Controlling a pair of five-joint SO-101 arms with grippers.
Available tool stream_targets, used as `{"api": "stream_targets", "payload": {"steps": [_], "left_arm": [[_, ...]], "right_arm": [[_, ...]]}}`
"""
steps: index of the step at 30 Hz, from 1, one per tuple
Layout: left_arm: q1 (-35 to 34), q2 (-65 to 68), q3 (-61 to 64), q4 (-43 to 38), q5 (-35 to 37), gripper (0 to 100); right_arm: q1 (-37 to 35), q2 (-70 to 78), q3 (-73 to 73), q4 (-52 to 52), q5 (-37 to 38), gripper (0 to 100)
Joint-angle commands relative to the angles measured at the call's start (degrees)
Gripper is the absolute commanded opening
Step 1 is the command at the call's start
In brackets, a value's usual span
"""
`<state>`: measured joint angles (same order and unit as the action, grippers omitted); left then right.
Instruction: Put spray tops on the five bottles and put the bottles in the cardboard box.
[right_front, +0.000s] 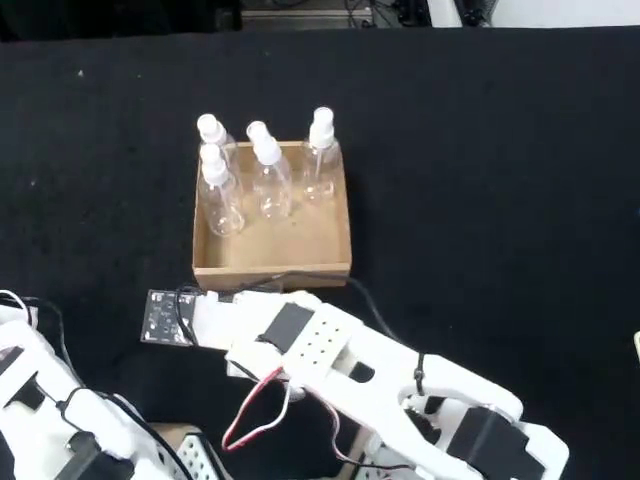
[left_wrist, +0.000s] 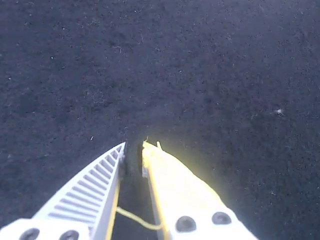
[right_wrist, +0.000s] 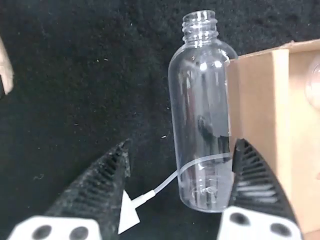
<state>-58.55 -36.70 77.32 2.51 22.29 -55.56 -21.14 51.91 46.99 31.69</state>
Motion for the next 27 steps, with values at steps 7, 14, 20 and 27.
{"api": "stream_targets", "payload": {"steps": [7,14,20,27], "left_arm": [[-0.57,0.09,-3.74,-1.32,0.53,4],[-0.57,0.18,-3.74,-1.32,0.53,4],[-0.57,0.18,-3.65,-1.32,0.53,4],[-0.57,0.18,-3.56,-1.32,0.53,4]], "right_arm": [[-2.90,-10.59,-2.51,11.25,-2.11,27.3],[-0.70,-10.68,-4.00,6.86,-10.81,27.3],[1.58,-0.57,-7.69,3.69,-7.82,27.6],[1.49,6.99,-12.97,3.43,-1.41,27.6]]}}
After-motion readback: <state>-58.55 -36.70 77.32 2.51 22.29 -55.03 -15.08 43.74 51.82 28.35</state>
